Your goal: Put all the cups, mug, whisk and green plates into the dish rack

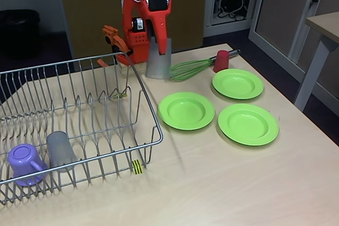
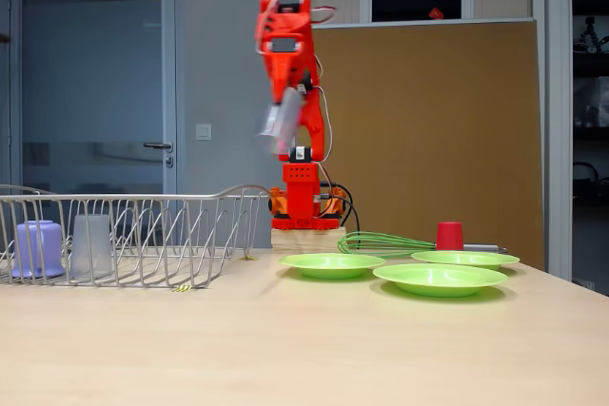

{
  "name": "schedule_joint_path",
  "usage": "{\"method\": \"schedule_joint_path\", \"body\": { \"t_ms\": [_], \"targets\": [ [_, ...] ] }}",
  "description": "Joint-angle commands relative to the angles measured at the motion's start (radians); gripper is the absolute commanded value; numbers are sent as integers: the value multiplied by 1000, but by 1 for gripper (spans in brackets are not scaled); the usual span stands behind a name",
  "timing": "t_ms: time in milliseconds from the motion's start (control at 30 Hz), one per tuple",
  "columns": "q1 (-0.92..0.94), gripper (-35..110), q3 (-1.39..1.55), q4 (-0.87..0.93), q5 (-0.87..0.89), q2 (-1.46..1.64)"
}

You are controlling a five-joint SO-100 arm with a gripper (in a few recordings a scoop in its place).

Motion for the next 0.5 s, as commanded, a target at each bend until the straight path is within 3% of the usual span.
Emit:
{"method": "schedule_joint_path", "body": {
  "t_ms": [0, 467],
  "targets": [
    [141, 18, -83, -80, -124, -112],
    [308, 19, -508, -144, -262, -782]
  ]
}}
